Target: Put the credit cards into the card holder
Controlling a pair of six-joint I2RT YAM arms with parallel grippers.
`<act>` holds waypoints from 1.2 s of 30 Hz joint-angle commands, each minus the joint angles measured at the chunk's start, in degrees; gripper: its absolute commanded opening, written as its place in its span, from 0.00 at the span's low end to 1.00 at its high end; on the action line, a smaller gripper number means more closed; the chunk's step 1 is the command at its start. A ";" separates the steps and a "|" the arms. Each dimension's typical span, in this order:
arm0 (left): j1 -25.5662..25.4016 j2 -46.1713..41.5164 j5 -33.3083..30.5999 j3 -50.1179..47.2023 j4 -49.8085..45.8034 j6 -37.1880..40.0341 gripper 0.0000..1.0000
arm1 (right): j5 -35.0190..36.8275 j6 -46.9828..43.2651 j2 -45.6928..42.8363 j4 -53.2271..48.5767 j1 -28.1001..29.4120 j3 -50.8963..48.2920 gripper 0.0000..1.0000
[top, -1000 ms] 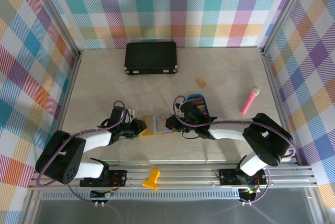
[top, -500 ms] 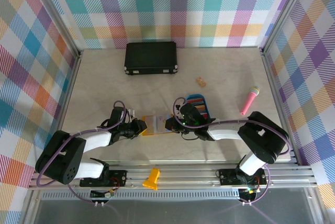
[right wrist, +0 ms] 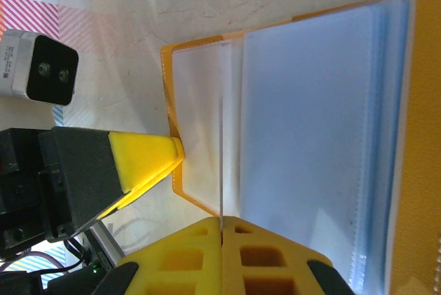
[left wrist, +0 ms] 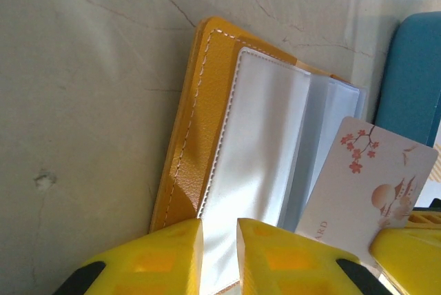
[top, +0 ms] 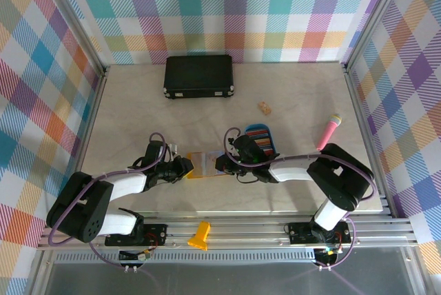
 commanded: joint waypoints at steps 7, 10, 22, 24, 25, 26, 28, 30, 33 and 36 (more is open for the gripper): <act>-0.65 1.59 -0.39 -1.07 0.33 -0.22 0.21 | -1.56 -4.96 1.16 -7.35 -0.69 4.93 0.00; -0.66 1.71 -0.42 -1.05 0.33 -0.17 0.21 | -2.26 -5.85 1.09 -8.88 -1.78 5.66 0.00; -0.66 1.73 -0.61 -1.30 0.29 -0.18 0.21 | -6.31 -8.43 3.73 -11.16 -3.13 7.98 0.00; -0.65 1.67 -0.57 -1.34 0.25 -0.19 0.21 | -6.64 -8.67 4.11 -11.38 -3.30 8.19 0.00; -0.65 1.72 -0.59 -1.34 0.23 -0.09 0.21 | -6.81 -8.90 4.31 -11.49 -3.49 8.31 0.00; -0.60 1.70 -0.60 -1.35 0.24 -0.11 0.21 | -7.14 -9.26 4.46 -11.51 -3.63 8.40 0.00; -0.65 1.69 -0.65 -1.41 0.15 -0.03 0.21 | -7.35 -10.28 4.73 -11.97 -3.92 8.68 0.00; -0.65 1.78 -0.59 -1.51 0.24 -0.07 0.21 | -7.76 -10.12 5.18 -12.28 -4.31 8.81 0.00; -0.65 1.89 -0.68 -1.47 0.24 -0.10 0.21 | -8.01 -9.75 5.84 -12.34 -4.54 8.90 0.00; -0.65 1.98 -0.81 -1.46 0.23 -0.09 0.21 | -7.49 -9.68 6.41 -12.82 -4.69 9.18 0.00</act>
